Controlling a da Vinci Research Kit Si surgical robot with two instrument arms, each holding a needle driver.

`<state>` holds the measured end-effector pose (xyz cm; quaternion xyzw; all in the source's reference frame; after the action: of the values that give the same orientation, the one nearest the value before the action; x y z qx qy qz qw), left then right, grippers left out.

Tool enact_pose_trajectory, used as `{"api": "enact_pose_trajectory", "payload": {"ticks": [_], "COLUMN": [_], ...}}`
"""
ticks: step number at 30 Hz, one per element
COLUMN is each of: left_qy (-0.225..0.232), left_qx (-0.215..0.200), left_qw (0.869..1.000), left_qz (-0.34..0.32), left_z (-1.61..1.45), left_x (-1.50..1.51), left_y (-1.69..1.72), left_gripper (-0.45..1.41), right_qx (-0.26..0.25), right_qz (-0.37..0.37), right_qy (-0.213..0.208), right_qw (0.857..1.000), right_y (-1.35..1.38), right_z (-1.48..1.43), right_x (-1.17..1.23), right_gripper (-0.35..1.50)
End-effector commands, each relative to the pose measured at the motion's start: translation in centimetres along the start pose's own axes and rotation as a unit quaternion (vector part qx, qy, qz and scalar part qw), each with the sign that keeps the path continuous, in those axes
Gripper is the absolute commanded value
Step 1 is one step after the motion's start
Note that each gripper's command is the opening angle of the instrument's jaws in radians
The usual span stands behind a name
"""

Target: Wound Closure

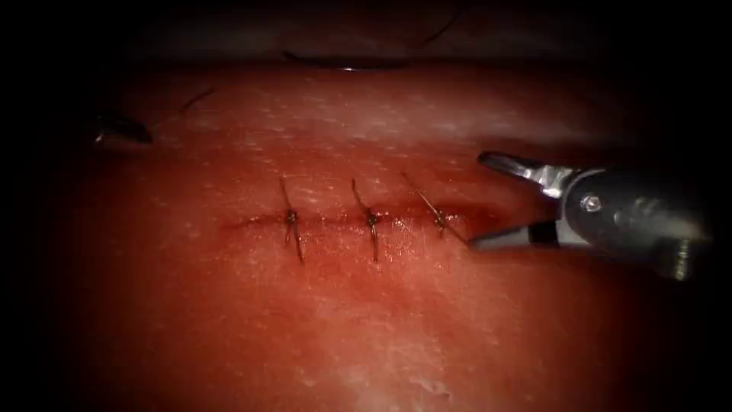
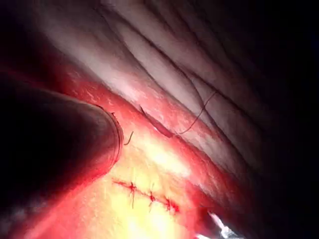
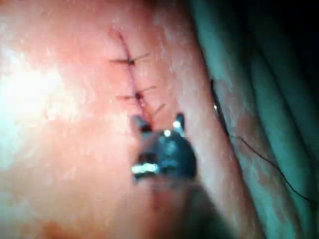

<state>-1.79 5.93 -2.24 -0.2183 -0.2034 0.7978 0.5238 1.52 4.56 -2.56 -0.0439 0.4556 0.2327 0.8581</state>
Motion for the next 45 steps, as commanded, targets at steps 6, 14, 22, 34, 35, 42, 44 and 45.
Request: {"api": "enact_pose_trajectory", "payload": {"ticks": [6,14,22,34,35,42,44,45], "left_qy": [-0.032,-0.06,-0.109,-0.176,-0.175,-0.084,-0.043,-0.035], "left_qx": [0.007,-0.026,-0.06,-0.049,-0.068,-0.164,-0.161,-0.16], "left_qw": [0.994,0.988,0.977,0.937,0.937,0.944,0.946,0.947], "left_qz": [0.106,0.138,0.173,0.297,0.295,0.276,0.279,0.275], "left_z": [0.43,0.72,0.42,0.42,0.33,-0.36,-0.54,-0.57], "left_x": [-0.25,-0.46,-0.6,-1.02,-0.98,-0.4,-0.07,0.01], "left_y": [-0.38,-0.55,-0.67,-0.93,-0.89,-0.2,0.16,0.25], "left_gripper": [0.19,0.77,0.78,0.72,0.72,0.72,0.72,0.72], "right_qx": [-0.033,-0.029,-0.029,-0.027,-0.028,-0.025,-0.025,-0.025], "right_qz": [0.016,0.026,0.026,0.027,0.027,0.027,0.027,0.028], "right_qy": [-0.01,-0.01,-0.01,-0.01,-0.01,-0.009,-0.009,-0.01], "right_qw": [0.999,0.999,0.999,0.999,0.999,0.999,0.999,0.999], "right_y": [0.24,0.22,0.2,0.18,0.17,0.16,0.16,0.16], "right_z": [-0.2,-0.19,-0.2,-0.21,-0.21,-0.21,-0.21,-0.22], "right_x": [-0.18,-0.19,-0.19,-0.18,-0.18,-0.17,-0.17,-0.16], "right_gripper": [1.48,1.48,1.48,1.48,1.48,1.48,1.48,1.48]}}
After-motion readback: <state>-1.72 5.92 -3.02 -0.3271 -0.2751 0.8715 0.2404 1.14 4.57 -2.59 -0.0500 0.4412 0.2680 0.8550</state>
